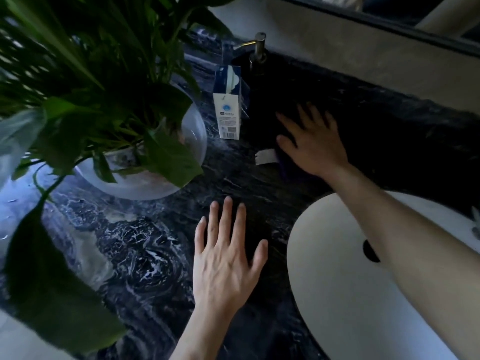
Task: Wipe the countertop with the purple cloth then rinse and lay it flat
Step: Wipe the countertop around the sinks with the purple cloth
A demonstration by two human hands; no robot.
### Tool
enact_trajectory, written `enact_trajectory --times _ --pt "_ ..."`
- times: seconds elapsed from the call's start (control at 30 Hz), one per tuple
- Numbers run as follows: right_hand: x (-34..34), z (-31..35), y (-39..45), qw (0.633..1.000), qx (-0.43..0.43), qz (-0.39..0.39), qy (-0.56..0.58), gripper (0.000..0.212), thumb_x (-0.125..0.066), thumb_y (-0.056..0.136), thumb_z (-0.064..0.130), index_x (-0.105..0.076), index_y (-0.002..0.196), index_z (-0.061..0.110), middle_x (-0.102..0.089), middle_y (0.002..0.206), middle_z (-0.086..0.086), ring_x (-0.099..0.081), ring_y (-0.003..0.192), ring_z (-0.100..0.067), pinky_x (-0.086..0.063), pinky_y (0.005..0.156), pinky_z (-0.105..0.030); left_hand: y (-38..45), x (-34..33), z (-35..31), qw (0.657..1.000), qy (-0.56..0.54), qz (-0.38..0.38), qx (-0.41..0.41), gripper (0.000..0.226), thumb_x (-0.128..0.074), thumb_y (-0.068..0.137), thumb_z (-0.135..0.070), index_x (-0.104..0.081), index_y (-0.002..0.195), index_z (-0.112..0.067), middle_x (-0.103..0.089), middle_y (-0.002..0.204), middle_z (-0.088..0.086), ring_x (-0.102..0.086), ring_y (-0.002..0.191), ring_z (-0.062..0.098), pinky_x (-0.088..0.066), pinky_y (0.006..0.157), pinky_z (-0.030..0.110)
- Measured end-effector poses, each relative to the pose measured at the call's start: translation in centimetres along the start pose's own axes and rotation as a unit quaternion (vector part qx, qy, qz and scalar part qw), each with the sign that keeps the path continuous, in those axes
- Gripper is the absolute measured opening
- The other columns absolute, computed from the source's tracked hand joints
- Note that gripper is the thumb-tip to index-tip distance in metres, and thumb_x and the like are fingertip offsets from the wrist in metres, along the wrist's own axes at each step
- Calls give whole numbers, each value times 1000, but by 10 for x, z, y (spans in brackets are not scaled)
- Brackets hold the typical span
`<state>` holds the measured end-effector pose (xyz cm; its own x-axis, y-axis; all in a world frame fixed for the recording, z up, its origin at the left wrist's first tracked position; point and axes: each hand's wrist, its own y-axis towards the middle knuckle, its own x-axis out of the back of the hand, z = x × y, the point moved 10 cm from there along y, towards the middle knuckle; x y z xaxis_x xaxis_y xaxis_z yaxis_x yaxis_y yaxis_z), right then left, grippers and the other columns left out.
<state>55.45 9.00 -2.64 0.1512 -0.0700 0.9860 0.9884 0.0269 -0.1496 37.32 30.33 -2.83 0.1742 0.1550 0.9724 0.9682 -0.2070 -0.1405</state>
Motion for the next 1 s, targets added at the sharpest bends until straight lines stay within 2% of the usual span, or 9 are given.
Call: enact_trajectory --times 0.07,0.13,0.23,0.37,0.53,0.6,0.7,0.83,1.0 --pt "-1 33 -25 999 24 -27 -11 63 -25 97 63 -22 157 43 -18 170 -5 -12 156 -34 -9 123 -56 0 0 0 1000 -1 -1 0 77 -29 98 -66 -25 159 -20 -10 170 2 1 157 21 -9 127 45" --pt "-11 78 -61 994 110 -19 -12 67 -25 94 66 -27 156 42 -21 169 -5 -15 155 -36 -12 122 -59 0 0 0 1000 1 0 -1 78 -31 97 -66 -29 158 -17 -13 169 4 -2 157 23 -11 126 48" --pt "-22 102 -81 982 185 12 -23 66 -21 95 70 -20 156 47 -11 171 2 -7 157 -31 -7 124 -58 -1 1 -1 1000 4 0 -2 79 -32 97 -67 -32 156 -14 -15 168 5 -3 157 24 -12 126 49" --pt "-6 52 -26 993 118 -14 -16 63 -22 94 72 -22 154 51 -21 169 0 -15 156 -29 -11 123 -54 -1 1 2 1000 3 -5 -1 79 -34 95 -68 -32 157 -18 -15 169 2 -3 157 23 -13 126 50" --pt "2 -6 4 1000 20 2 0 61 -24 99 66 -16 157 48 -14 171 -2 -9 157 -28 -5 124 -56 1 3 2 1000 5 -4 10 78 -32 96 -68 -31 157 -21 -11 169 -1 0 157 21 -10 126 47" --pt "-1 19 -20 999 34 -14 -10 65 -25 96 67 -22 157 44 -19 169 -3 -13 156 -32 -9 123 -58 1 4 1 1000 4 -9 11 78 -31 96 -68 -31 157 -21 -11 169 -1 0 157 21 -9 126 47" --pt "-13 70 -85 990 140 -17 -18 68 -33 92 68 -33 154 40 -27 167 -4 -21 154 -34 -17 121 -59 0 4 2 1000 -4 -11 9 78 -29 96 -68 -32 157 -20 -12 169 -1 1 157 20 -8 127 47" --pt "-22 84 -116 978 209 -2 -19 67 -35 93 70 -32 155 44 -24 168 -1 -18 155 -32 -16 122 -58 0 4 1 1000 -4 -13 9 77 -26 98 -66 -33 156 -17 -13 169 1 -1 157 20 -8 126 46" --pt "-7 29 -41 996 85 -10 -4 64 -25 96 71 -22 155 49 -21 169 1 -15 156 -29 -14 122 -55 -2 3 1 1000 10 -13 11 71 -29 99 -61 -33 156 -19 -20 168 4 -9 157 25 -14 125 49"
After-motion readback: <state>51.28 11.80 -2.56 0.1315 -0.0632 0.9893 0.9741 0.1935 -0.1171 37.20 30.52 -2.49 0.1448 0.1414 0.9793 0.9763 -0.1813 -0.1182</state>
